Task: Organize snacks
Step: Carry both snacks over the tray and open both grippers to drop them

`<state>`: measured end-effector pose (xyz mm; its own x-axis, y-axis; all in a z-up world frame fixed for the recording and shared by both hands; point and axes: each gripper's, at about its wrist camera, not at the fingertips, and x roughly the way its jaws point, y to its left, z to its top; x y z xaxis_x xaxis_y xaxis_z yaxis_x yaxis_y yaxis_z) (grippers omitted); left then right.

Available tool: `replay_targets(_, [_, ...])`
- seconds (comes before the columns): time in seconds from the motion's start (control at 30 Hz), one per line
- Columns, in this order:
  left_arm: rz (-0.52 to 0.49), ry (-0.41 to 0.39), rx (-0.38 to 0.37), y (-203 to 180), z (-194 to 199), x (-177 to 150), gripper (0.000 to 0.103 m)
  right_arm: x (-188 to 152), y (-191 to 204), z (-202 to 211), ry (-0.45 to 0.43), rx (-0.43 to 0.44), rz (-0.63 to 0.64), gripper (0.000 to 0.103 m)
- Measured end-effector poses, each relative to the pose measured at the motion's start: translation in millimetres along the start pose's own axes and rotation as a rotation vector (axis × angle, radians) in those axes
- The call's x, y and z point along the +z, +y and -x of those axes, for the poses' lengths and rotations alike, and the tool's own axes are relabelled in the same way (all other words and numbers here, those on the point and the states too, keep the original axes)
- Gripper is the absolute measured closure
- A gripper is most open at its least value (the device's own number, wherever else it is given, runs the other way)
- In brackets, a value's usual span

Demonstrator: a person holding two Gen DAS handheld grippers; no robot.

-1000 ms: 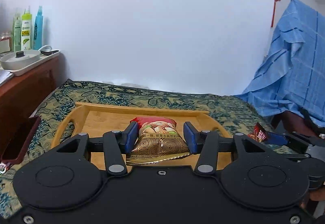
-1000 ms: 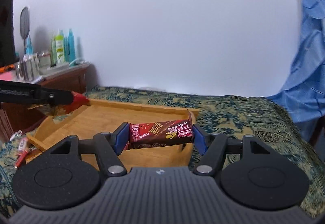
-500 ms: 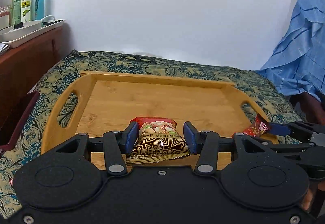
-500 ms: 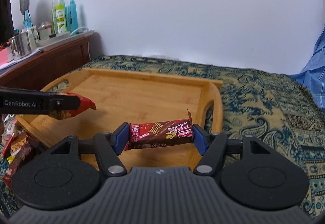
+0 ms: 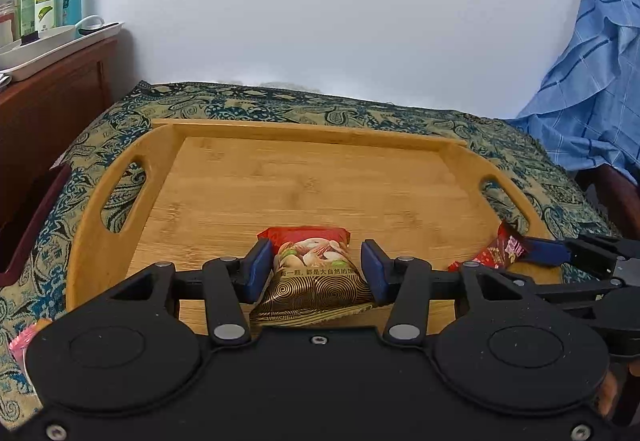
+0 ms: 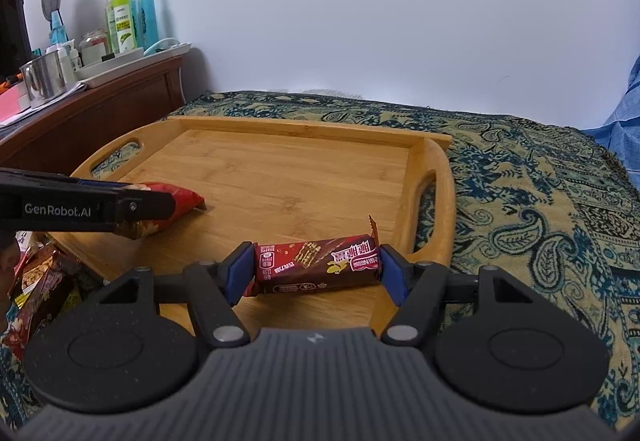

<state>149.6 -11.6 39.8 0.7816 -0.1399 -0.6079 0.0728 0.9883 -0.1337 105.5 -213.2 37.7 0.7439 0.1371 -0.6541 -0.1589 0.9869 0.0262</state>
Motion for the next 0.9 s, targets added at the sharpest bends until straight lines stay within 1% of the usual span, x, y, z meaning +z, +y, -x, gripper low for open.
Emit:
replay_targets(0.07, [-0.002, 0.005, 0.001, 0, -1, -1, 0.056, -1, 1, 0, 0.002, 0.003, -0.001, 0.034])
replay_targets(0.1, [-0.004, 0.009, 0.004, 0, -1, -1, 0.058, -1, 1, -1, 0.003, 0.004, 0.0, 0.034])
replay_targets(0.37, [-0.011, 0.028, -0.003, 0, -4, -3, 0.058, -3, 6, -1, 0.008, 0.019, 0.004, 0.03])
replay_targets(0.43, [-0.019, 0.026, 0.0, -1, -3, -4, 0.056, -3, 7, -1, 0.004, 0.022, 0.006, 0.026])
replay_targets(0.47, [-0.023, 0.025, -0.002, -2, -3, -4, 0.055, -2, 7, 0, 0.001, 0.025, 0.006, 0.023])
replay_targets(0.57, [-0.031, 0.02, -0.008, -4, 0, -4, 0.048, -2, 8, 2, -0.011, 0.025, 0.009, 0.022])
replay_targets(0.63, [-0.04, 0.012, -0.009, -6, 3, -4, 0.041, -1, 9, 4, -0.022, 0.024, 0.01, 0.02])
replay_targets(0.7, [-0.048, 0.002, -0.009, -7, 8, -4, 0.03, -1, 9, 6, -0.03, 0.022, 0.012, 0.019])
replay_targets(0.9, [-0.051, -0.04, -0.005, -9, 28, -5, 0.017, 0, 8, 18, -0.067, 0.011, -0.016, 0.016])
